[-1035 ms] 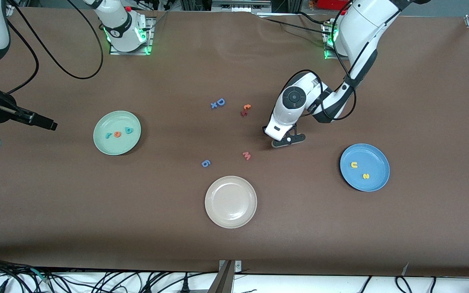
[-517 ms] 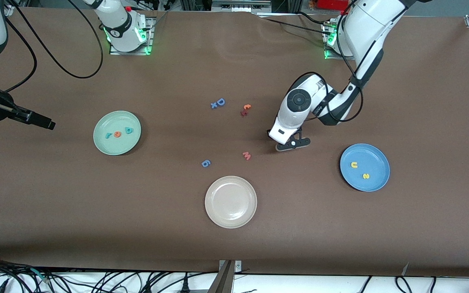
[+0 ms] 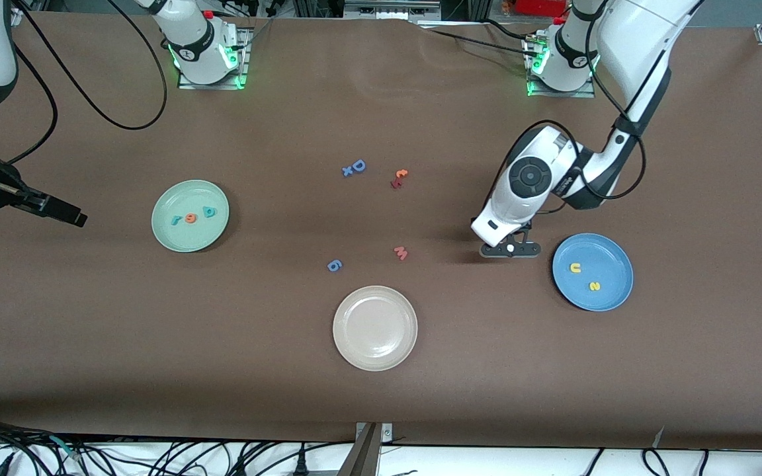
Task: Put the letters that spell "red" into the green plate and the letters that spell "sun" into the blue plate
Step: 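Grasp the green letter with the left gripper, then carry the green letter onto the blue plate and open the left gripper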
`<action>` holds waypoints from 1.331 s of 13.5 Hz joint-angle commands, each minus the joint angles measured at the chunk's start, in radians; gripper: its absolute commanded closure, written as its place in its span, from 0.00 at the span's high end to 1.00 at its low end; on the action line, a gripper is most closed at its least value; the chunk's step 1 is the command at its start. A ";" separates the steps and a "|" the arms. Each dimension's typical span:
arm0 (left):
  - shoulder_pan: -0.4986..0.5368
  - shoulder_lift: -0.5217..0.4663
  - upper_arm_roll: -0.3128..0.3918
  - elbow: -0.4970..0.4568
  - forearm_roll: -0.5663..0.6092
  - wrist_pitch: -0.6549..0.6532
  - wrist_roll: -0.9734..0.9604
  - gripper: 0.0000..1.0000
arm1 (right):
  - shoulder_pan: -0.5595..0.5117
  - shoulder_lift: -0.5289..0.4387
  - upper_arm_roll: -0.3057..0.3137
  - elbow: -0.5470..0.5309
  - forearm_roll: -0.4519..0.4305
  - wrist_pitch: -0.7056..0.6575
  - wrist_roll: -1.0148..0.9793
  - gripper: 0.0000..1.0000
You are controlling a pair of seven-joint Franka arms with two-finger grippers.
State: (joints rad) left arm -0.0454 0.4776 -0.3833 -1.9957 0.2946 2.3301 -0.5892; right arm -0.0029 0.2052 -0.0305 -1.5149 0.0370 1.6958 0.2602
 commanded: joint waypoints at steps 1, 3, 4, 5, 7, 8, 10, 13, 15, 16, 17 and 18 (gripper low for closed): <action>0.067 -0.042 -0.006 -0.009 0.032 -0.038 0.135 0.19 | -0.012 -0.026 0.006 0.002 0.015 -0.042 0.001 1.00; 0.128 -0.051 -0.008 -0.008 0.032 -0.043 0.259 0.19 | -0.012 -0.038 0.003 0.002 0.012 -0.065 0.005 1.00; 0.160 -0.053 -0.009 -0.008 0.032 -0.043 0.320 0.19 | -0.012 -0.038 -0.027 0.002 0.021 -0.071 0.004 1.00; 0.191 -0.054 -0.009 -0.006 0.032 -0.043 0.386 0.19 | -0.012 -0.036 -0.034 0.002 0.021 -0.074 0.007 1.00; 0.243 -0.053 -0.009 0.008 0.031 -0.043 0.494 0.19 | -0.012 -0.036 -0.048 0.004 0.021 -0.074 0.007 1.00; 0.268 -0.053 -0.009 0.008 0.031 -0.043 0.535 0.19 | -0.012 -0.036 -0.061 0.004 0.021 -0.071 -0.001 1.00; 0.315 -0.051 -0.009 0.014 0.026 -0.043 0.619 0.20 | -0.012 -0.026 -0.075 0.002 0.020 -0.062 0.002 1.00; 0.354 -0.036 -0.008 0.035 0.017 -0.043 0.686 0.21 | -0.014 -0.017 -0.100 0.004 0.018 -0.068 -0.002 1.00; 0.358 -0.016 -0.008 0.066 0.015 -0.046 0.686 0.53 | -0.014 -0.018 -0.114 -0.001 0.017 -0.077 -0.012 1.00; 0.366 -0.013 -0.005 0.080 0.015 -0.052 0.689 1.00 | -0.016 -0.021 -0.126 -0.001 0.017 -0.077 -0.015 1.00; 0.380 -0.013 -0.008 0.093 0.015 -0.061 0.689 1.00 | -0.014 -0.023 -0.129 -0.001 0.015 -0.077 -0.018 1.00; 0.380 -0.013 -0.008 0.113 0.014 -0.081 0.687 1.00 | -0.016 -0.023 -0.132 -0.001 0.012 -0.082 -0.018 1.00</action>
State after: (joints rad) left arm 0.3178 0.4461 -0.3807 -1.9410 0.2957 2.2946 0.0804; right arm -0.0126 0.1916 -0.1563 -1.5163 0.0371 1.6315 0.2591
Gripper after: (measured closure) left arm 0.454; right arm 0.000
